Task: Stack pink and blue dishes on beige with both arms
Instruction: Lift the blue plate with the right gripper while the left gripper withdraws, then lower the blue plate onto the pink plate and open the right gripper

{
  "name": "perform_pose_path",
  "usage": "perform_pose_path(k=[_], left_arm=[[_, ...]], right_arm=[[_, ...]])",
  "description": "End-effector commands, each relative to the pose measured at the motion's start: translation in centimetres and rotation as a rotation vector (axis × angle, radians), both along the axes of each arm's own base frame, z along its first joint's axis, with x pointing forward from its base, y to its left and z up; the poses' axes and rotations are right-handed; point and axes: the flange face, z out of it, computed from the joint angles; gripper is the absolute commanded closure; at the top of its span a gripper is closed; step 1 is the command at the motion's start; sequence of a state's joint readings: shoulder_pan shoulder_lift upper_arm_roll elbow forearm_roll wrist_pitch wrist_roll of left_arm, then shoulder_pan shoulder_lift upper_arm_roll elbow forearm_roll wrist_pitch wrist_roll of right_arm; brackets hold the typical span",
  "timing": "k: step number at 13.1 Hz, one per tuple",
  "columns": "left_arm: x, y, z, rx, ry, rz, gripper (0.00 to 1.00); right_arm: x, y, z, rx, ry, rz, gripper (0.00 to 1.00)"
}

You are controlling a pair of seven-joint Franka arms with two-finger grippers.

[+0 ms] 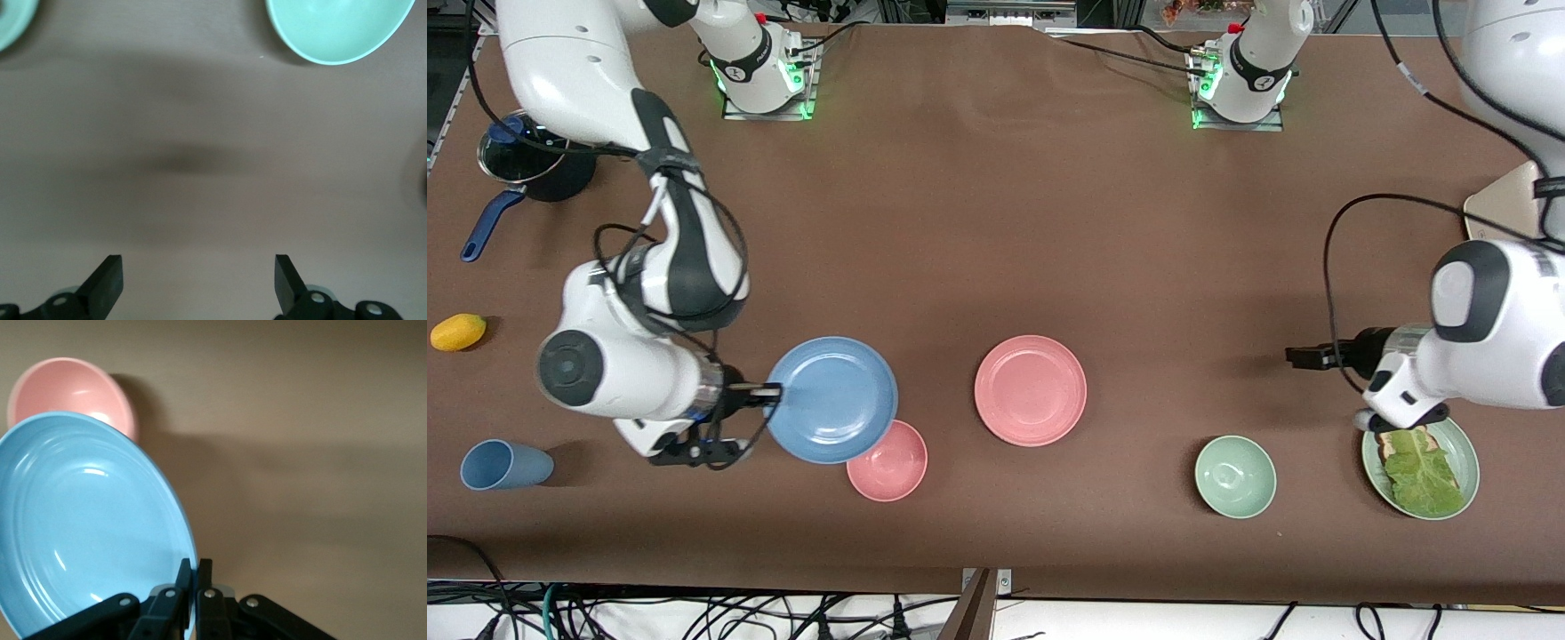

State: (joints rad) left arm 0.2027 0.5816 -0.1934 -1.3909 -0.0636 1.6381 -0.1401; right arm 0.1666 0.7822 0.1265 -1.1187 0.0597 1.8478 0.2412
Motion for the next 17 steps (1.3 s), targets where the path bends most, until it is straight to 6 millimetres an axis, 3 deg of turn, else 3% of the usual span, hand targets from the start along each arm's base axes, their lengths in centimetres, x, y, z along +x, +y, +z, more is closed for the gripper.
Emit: perform_pose_path(k=[1,2,4,7,9,12,17], left_arm=[[-2.6,-0.6,7.8,0.138,-0.061,-0.085,0.0],[-3.6,-1.1,10.4,0.179,-0.095,-0.106,0.0],[-5.1,-1.1,13.2,0.196,-0.126,-0.087,0.0],[-7.4,0.3,17.4,0.151,-0.187,-0.064,0.0],[-8.9,-0.2,20.7,0.129,-0.253,-0.231,0.0],[-9.7,0.9,22.2,0.13,-0.277,-0.241,0.0],[-9.7,1.0,22.3,0.126,-0.272,-0.238,0.0]], right_arm=[[-1.8,6.5,0.9,0.028,0.036,-0.123,1.0],[-2.8,9.2,0.7,0.021,0.052,-0.169,1.0],[-5.0,15.4,-0.1,0.017,0.035,-0.239,1.0],[-7.9,21.2,-4.3,0.025,0.032,-0.347,1.0],[-9.7,24.5,-7.0,0.049,0.013,-0.396,1.0],[-10.6,26.2,-9.1,0.053,-0.005,-0.431,1.0],[-10.0,26.3,-9.3,0.082,-0.04,-0.428,1.0]])
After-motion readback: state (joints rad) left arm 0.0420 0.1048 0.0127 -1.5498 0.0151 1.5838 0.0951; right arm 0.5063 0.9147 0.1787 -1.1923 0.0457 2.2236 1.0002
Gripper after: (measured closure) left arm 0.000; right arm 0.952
